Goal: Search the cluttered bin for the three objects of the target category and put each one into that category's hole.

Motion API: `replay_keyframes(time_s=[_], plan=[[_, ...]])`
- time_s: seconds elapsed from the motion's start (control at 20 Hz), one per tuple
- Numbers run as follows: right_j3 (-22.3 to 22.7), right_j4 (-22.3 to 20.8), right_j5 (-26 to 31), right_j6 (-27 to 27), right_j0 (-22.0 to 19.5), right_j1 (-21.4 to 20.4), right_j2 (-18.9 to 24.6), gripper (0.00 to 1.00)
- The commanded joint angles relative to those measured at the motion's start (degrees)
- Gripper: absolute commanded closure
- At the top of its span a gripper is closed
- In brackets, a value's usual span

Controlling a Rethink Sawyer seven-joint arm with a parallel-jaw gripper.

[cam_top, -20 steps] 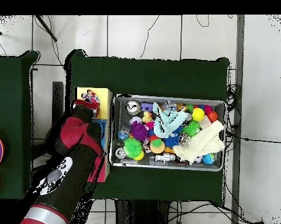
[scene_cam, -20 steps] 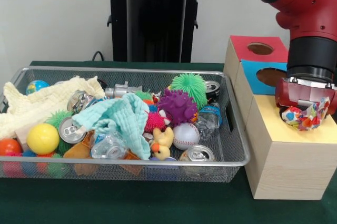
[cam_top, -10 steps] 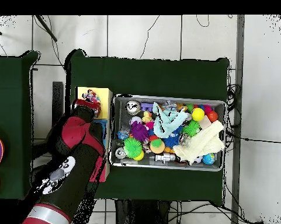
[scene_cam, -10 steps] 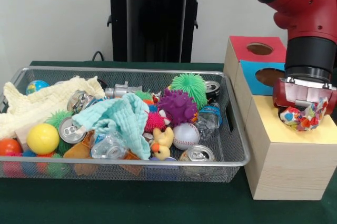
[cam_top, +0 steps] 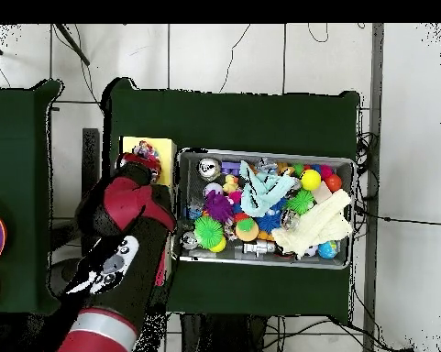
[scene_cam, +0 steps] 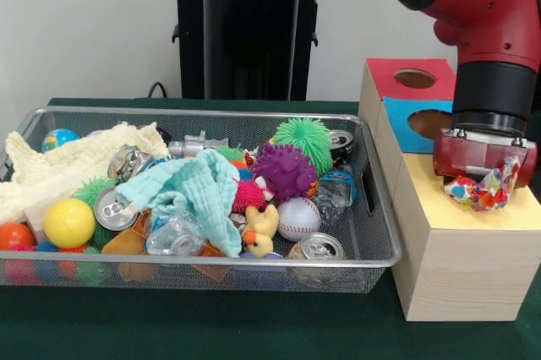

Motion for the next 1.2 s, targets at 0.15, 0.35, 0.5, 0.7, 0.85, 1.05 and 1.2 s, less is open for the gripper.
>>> replay_keyframes(time_s=[0.15, 0.35, 0.5, 0.7, 0.85, 1.05, 1.2], plan=[[4.7, -5.0, 16.2, -6.6, -13.8, 0.2, 21.0, 0.00], [5.3, -5.4, 19.8, -7.7, -16.1, -0.9, 24.1, 0.00], [5.6, -5.7, 22.4, -7.2, -17.0, -1.7, 25.5, 0.00], [6.1, -5.9, 27.5, -8.3, -19.3, -3.0, 28.5, 0.00], [6.6, -6.2, 29.0, -7.8, -19.9, -3.7, 29.5, 0.00], [11.9, -6.5, 26.6, -4.9, -22.2, -6.4, 29.7, 0.00], [12.0, -6.5, 27.3, -4.3, -22.3, -7.1, 29.9, 0.00]])
